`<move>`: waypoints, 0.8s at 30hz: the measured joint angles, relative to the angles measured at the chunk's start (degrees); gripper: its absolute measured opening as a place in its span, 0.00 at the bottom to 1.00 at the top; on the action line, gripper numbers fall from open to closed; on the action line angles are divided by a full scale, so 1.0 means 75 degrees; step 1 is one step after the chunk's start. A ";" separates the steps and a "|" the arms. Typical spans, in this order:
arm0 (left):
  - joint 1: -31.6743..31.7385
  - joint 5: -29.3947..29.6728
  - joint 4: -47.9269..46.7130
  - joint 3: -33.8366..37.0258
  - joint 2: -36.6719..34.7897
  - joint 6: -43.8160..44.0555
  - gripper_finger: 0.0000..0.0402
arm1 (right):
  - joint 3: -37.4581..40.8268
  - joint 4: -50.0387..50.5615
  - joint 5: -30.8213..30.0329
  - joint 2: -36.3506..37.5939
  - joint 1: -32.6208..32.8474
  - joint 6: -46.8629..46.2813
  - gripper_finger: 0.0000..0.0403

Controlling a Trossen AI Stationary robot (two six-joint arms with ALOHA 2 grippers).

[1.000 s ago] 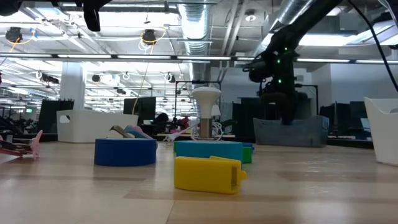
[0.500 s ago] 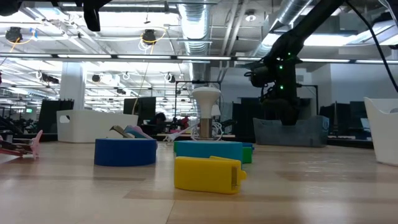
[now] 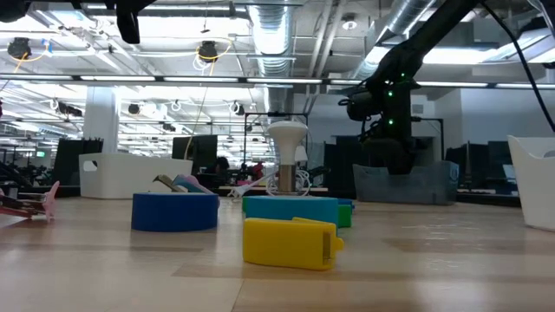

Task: Pick and place Stapler, Stapler remover, tape
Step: Put the right blue stapler into the black bin, then put the gray staple remover into the top white bin

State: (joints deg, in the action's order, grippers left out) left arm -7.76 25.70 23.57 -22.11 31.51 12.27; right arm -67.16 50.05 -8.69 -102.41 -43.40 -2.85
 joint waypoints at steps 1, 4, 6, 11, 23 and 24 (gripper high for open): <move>-0.0001 -0.0001 -0.0002 0.0000 0.0000 0.0000 0.02 | 0.0000 0.0002 -0.0011 0.0000 -0.0002 0.0000 0.29; -0.0001 -0.0001 -0.0003 0.0000 0.0000 0.0000 0.02 | 0.0000 0.0000 -0.0029 0.0000 -0.0002 0.0000 0.33; 0.0000 -0.0001 -0.0003 0.0000 -0.0003 0.0000 0.02 | 0.0000 -0.0001 -0.0029 0.0000 -0.0002 -0.0003 0.37; -0.0001 -0.0001 -0.0006 0.0000 0.0000 0.0000 0.02 | 0.0000 0.0004 -0.0029 0.0000 -0.0002 -0.0003 0.44; -0.0001 -0.0001 -0.0026 0.0000 -0.0003 0.0000 0.02 | -0.0469 0.1226 0.0460 0.0006 0.0284 0.0555 0.41; -0.0001 -0.0001 -0.0025 0.0000 0.0000 0.0000 0.02 | -0.0619 0.1450 0.0579 0.0006 0.0334 0.0625 0.40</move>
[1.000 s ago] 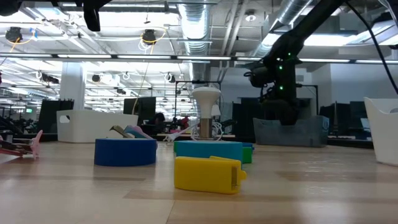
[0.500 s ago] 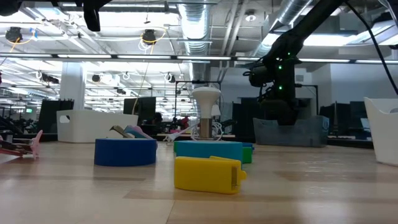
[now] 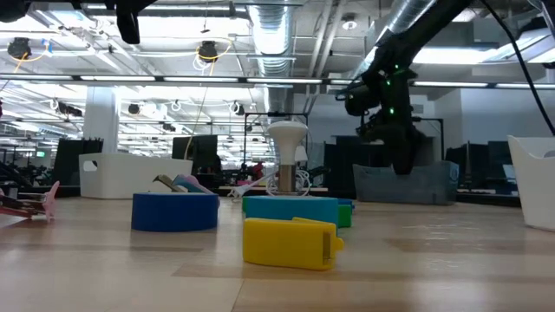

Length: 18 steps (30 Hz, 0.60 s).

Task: Pick and place Stapler, Stapler remover, tape
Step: Put the gray staple remover into the top white bin

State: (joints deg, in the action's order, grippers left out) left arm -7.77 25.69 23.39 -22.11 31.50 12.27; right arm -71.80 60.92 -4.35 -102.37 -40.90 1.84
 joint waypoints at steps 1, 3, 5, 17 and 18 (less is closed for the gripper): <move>0.0003 0.0000 -0.0001 0.0000 0.0000 0.0000 0.02 | -0.0158 0.0193 0.0076 0.0000 0.0055 0.0014 0.38; 0.0001 0.0000 0.0001 0.0000 -0.0001 0.0000 0.02 | -0.0503 0.0538 0.0170 0.0003 0.0189 0.0036 0.36; 0.0001 0.0000 0.0001 0.0000 0.0000 0.0000 0.02 | -0.0870 0.0871 0.0185 0.0003 0.0328 0.0036 0.33; 0.0003 0.0000 -0.0004 0.0000 -0.0001 0.0000 0.02 | -0.1948 0.0534 0.0214 0.0919 0.1559 -0.0231 0.23; 0.0002 0.0000 -0.0010 0.0000 -0.0001 0.0000 0.02 | -0.1942 0.0410 0.0211 0.1095 0.1678 -0.0244 0.22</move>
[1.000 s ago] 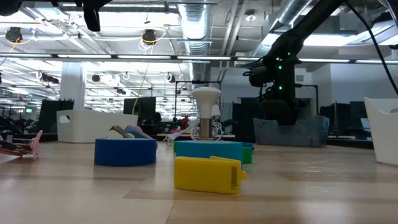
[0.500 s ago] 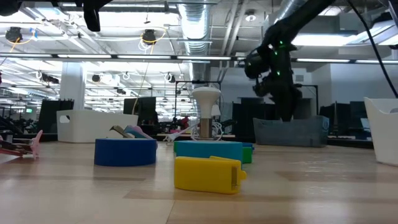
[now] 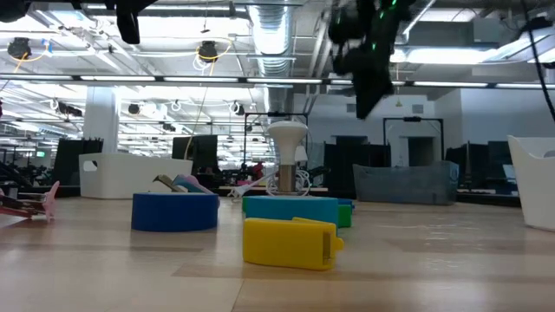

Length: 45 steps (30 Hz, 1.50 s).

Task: Pick and place Stapler, Stapler remover, tape
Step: Put the gray staple remover into the top white bin

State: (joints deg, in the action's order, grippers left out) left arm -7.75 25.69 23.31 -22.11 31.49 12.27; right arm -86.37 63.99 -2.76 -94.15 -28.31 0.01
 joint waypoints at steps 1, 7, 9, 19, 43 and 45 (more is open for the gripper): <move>-0.0001 0.0000 -0.0007 0.0000 0.0002 0.0000 0.02 | 0.0000 -0.0187 -0.0003 0.0199 0.0111 -0.0008 0.21; -0.0001 0.0000 -0.0024 0.0000 0.0000 0.0000 0.02 | -0.0003 -0.0958 -0.0005 0.1276 0.0756 -0.0500 0.18; -0.0002 0.0000 -0.0033 0.0000 0.0000 0.0000 0.02 | -0.0003 -0.1197 -0.0003 0.1575 0.1014 -0.0762 0.18; 0.0000 0.0000 -0.0102 0.0000 -0.0001 0.0000 0.02 | -0.0003 -0.1516 -0.0041 0.2084 0.2482 -0.1602 0.18; -0.0002 0.0019 -0.6052 -0.3201 0.2039 0.0286 0.01 | 0.0003 -0.0892 -0.4379 0.2971 0.4913 -0.3091 0.16; -0.0001 -0.0016 -0.6141 -0.3431 0.2525 0.0247 0.01 | 0.0003 -0.0686 -0.4727 0.3194 0.5081 -0.3267 0.16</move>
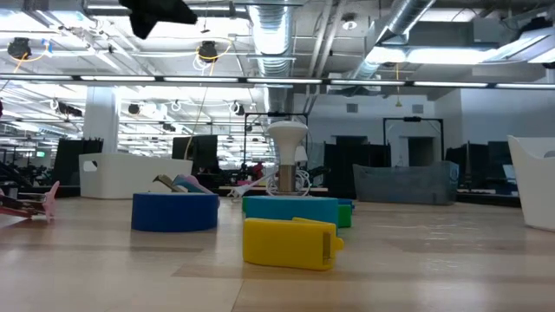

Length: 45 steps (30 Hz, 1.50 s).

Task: Pick and place Stapler, Stapler remover, tape
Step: Put the gray staple remover into the top white bin

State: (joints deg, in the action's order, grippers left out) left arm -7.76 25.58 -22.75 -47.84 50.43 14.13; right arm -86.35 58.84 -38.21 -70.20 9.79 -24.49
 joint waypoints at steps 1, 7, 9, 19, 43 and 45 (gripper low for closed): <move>0.0006 -0.0003 -0.0055 -0.0106 0.0231 -0.0024 0.01 | 0.0000 0.0127 -0.0092 0.0092 0.0081 -0.0005 0.16; 0.0284 -0.0421 -0.0901 -0.0748 0.1211 0.0452 0.01 | -0.0003 0.0625 -0.0109 0.0541 0.0536 0.0126 0.16; 0.0398 -0.0666 -0.1194 -0.0904 0.1434 0.0753 0.01 | -0.0006 0.0764 -0.0148 0.0672 0.0659 0.0120 0.16; 0.0862 -0.2152 -0.2697 -0.1382 0.2986 0.0840 0.01 | 0.0000 0.2635 -0.1171 0.1097 0.1162 -0.1139 0.16; 0.2150 -0.3985 -0.5067 -0.2855 0.5995 -0.0148 0.03 | 0.0000 0.3697 -0.1513 0.1676 0.1173 -0.1860 0.16; 0.2083 -0.3992 -0.5064 -0.2855 0.6066 -0.0444 0.07 | 0.0000 0.3699 -0.1513 0.1676 0.1173 -0.1861 0.16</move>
State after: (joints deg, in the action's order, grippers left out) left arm 7.86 -4.36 -60.73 -69.25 95.93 10.80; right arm -86.35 86.59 -49.56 -57.63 18.59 -38.45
